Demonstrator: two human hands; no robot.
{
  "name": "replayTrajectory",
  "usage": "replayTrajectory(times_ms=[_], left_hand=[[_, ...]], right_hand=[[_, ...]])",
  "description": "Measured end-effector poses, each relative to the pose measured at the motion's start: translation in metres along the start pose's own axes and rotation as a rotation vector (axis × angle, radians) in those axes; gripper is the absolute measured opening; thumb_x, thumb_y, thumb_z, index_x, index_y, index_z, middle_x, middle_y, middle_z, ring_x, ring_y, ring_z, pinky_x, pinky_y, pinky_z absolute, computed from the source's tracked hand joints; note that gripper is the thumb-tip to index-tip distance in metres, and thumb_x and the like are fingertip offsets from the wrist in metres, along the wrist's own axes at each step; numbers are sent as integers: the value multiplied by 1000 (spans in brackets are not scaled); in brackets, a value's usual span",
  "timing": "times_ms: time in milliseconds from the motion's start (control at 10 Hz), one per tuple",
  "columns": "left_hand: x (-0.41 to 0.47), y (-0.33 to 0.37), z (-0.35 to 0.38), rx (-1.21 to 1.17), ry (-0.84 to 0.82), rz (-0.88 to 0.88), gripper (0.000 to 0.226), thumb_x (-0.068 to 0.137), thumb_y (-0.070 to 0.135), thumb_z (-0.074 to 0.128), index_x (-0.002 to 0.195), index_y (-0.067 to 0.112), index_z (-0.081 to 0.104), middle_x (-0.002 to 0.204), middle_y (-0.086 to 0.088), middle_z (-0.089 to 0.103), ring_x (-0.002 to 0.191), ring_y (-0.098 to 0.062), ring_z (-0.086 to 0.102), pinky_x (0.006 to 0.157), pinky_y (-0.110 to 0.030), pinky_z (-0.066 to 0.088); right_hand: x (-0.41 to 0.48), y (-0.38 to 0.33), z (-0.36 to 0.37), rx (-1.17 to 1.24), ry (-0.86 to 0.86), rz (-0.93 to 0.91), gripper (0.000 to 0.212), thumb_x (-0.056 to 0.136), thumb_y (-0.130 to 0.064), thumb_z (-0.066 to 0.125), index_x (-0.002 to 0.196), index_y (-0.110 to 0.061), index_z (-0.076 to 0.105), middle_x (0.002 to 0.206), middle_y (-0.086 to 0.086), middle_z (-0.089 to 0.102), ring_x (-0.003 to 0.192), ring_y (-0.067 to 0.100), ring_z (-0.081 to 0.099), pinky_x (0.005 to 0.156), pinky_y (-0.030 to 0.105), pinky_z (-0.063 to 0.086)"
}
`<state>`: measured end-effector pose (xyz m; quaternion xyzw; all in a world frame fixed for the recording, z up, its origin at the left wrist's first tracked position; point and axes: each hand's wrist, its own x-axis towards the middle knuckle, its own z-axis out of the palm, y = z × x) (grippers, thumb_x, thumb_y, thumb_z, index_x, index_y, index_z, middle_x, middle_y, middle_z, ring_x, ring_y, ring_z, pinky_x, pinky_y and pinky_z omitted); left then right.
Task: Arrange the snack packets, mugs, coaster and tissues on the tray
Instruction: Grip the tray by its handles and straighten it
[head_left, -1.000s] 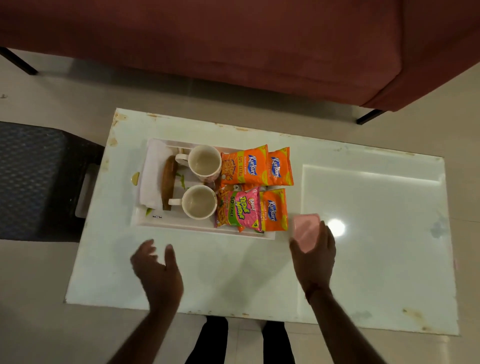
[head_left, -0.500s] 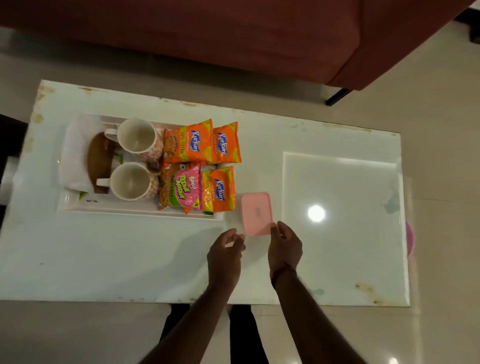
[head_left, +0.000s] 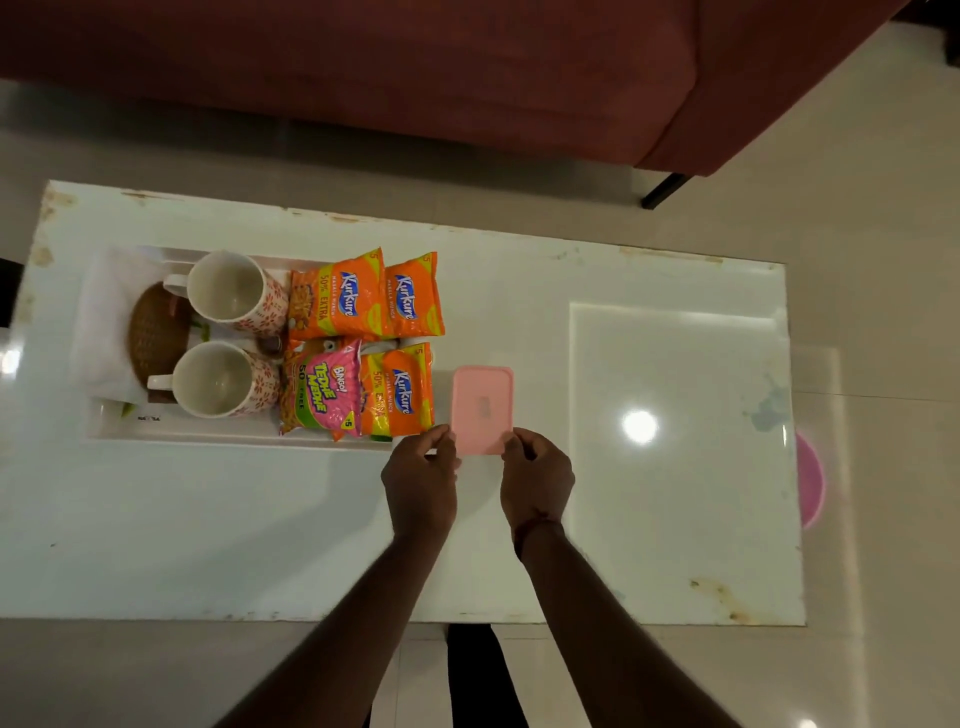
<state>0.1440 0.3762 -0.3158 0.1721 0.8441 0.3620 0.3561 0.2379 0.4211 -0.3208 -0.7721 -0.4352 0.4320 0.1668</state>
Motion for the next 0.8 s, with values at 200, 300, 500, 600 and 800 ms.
replayTrajectory(times_ms=[200,300,500,600,800], left_hand=[[5,11,5,48,37,55,29,94,21,61,118,6,69,116,-10,71,89,-27,72,75,-45,61],[6,12,5,78,58,60,28,94,23,62,116,8,70,119,-8,70,93,-30,71,77,-49,60],[7,8,2,241,69,79,27,92,28,64,114,15,72,112,-5,74,86,-23,73,74,-44,61],[8,8,1,272,57,94,26,92,29,65,113,15,72,109,-4,75,84,-22,72,73,-40,60],[11,14,-8,229,-3,126,26,93,23,63,114,10,71,109,-7,74,89,-22,72,77,-42,61]], right_hand=[[11,-13,6,10,9,7,22,92,-16,57,103,-15,76,96,-2,75,83,11,62,80,21,45],[13,-13,8,-10,8,12,22,92,-17,57,103,-15,76,96,-1,76,83,12,62,79,21,45],[14,-12,10,-34,-2,2,22,93,-17,56,101,-15,76,88,-5,73,81,12,62,77,20,44],[14,-13,10,-45,9,-2,22,92,-16,57,100,-15,77,87,-5,72,80,12,61,77,21,45],[17,-17,12,16,-54,146,19,90,-24,60,86,-12,74,84,4,72,83,23,63,80,31,51]])
